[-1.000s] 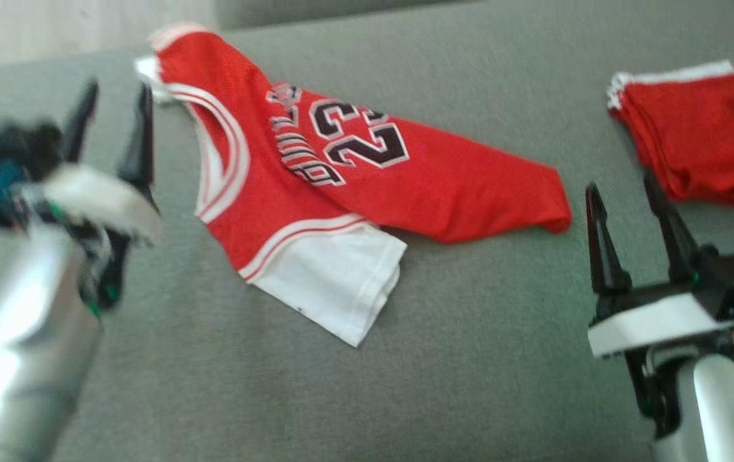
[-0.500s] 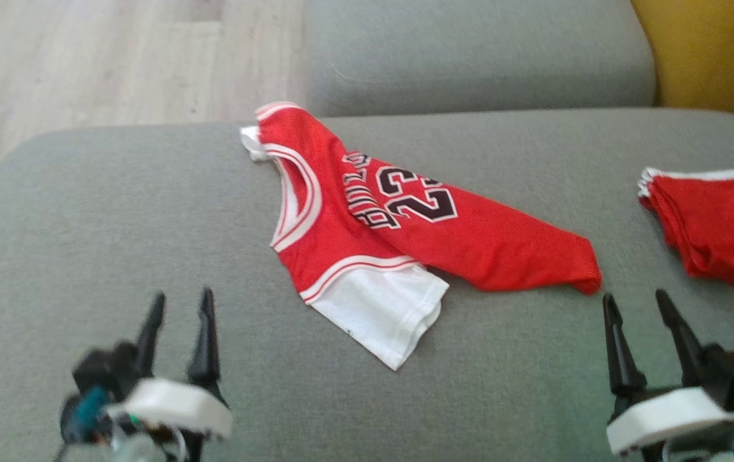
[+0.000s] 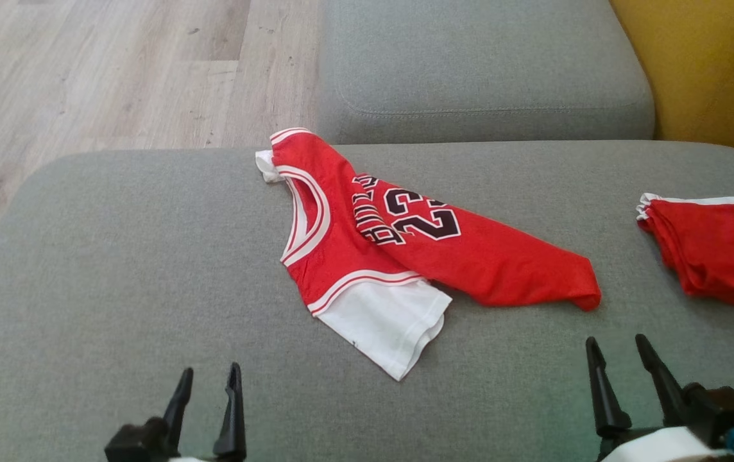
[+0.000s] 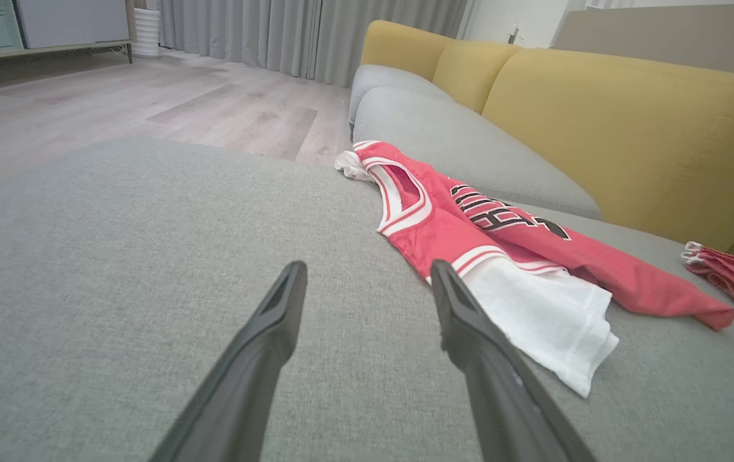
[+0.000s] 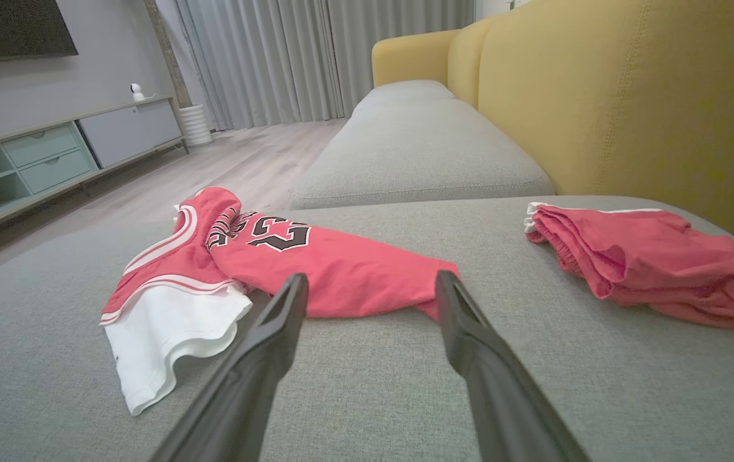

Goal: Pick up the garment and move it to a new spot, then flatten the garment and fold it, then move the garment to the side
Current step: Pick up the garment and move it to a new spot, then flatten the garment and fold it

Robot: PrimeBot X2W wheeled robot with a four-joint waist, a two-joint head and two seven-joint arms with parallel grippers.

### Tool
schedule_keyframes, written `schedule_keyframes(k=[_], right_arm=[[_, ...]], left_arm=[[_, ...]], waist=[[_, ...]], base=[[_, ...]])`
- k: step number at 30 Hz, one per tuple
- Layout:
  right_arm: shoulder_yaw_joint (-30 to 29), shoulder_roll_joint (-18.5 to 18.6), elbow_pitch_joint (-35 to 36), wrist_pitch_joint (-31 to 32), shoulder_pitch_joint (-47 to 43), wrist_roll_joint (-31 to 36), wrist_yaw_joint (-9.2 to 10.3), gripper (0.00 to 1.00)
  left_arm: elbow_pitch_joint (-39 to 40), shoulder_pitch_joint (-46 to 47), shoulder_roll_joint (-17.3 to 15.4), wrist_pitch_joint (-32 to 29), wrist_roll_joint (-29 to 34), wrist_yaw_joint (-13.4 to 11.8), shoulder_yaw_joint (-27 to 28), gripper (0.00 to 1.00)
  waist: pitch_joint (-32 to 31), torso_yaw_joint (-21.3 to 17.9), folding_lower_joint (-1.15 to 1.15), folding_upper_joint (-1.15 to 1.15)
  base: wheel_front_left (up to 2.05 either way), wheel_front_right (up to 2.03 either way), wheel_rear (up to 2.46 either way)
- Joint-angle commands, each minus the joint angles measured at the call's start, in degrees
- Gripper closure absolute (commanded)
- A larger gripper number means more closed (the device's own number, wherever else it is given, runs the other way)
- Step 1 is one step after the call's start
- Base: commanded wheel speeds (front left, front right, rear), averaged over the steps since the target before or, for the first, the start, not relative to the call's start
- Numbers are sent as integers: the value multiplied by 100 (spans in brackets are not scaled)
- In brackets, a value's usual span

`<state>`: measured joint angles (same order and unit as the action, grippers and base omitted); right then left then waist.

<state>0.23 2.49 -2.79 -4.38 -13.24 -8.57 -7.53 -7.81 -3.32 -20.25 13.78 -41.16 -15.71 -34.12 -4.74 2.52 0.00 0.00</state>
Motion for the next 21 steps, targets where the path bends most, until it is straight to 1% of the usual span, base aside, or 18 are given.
schedule_keyframes(k=[1, 21], right_arm=[[166, 39, 165, -77, 203, -26, 4, 0], [246, 39, -74, -120, 315, -15, 4, 0]], left_arm=[[193, 229, -28, 97, 106, -29, 156, 0], [278, 258, -57, 26, 143, -112, 57, 0]], waist=[[2, -4, 0, 0], [74, -47, 0, 0]], base=[[0, 0, 0], [0, 0, 0]])
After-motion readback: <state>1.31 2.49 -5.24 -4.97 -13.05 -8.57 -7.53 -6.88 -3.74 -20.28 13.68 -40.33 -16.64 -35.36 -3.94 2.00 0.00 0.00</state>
